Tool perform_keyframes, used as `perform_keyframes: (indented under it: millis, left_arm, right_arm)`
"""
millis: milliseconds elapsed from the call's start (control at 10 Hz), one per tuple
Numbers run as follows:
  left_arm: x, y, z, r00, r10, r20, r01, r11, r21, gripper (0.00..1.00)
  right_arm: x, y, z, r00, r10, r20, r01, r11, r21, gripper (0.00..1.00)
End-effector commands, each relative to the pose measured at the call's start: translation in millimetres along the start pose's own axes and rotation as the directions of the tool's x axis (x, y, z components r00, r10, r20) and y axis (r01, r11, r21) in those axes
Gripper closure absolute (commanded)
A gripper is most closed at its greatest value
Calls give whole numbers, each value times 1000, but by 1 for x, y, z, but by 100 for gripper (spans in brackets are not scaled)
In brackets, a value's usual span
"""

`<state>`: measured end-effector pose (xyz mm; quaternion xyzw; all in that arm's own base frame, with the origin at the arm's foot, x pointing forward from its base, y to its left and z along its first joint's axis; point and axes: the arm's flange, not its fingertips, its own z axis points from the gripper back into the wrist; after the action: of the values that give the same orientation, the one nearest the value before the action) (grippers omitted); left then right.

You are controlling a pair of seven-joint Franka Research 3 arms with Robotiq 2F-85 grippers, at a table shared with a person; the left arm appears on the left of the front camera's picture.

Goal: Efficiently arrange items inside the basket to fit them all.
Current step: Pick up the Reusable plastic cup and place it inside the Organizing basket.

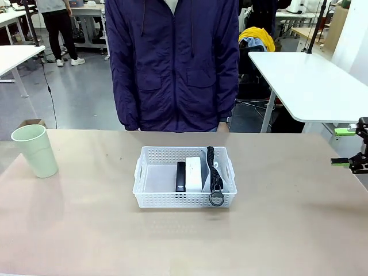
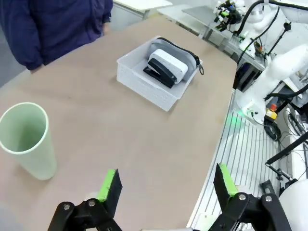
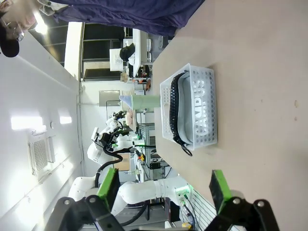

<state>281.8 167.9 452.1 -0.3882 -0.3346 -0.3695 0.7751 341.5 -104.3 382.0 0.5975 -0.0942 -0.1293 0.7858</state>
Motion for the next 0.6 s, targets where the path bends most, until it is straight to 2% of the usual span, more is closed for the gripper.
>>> perform_keyframes:
  millis: [0, 100, 200, 400, 500]
  left_arm:
    - [6, -3, -5, 1000, -11, 6, 11, 1000, -28, 0]
    - [0, 0, 0, 1000, 0, 0, 0, 1000, 0, 0]
    - [10, 11, -6, 997, -79, -25, 80, 996, 33, 0]
    - [-2, 39, -9, 929, -366, 59, 363, 930, 60, 0]
    - [-13, 48, -10, 898, -435, 62, 429, 899, 91, 0]
  right_arm:
    - [0, 4, 1, 1000, 3, 2, -3, 1000, 13, 0]
    - [0, 4, 1, 1000, 3, 2, -3, 1000, 13, 0]
    - [0, 4, 1, 1000, 3, 2, -3, 1000, 13, 0]
    - [0, 4, 1, 1000, 3, 2, -3, 1000, 13, 0]
    - [0, 4, 1, 1000, 3, 2, -3, 1000, 13, 0]
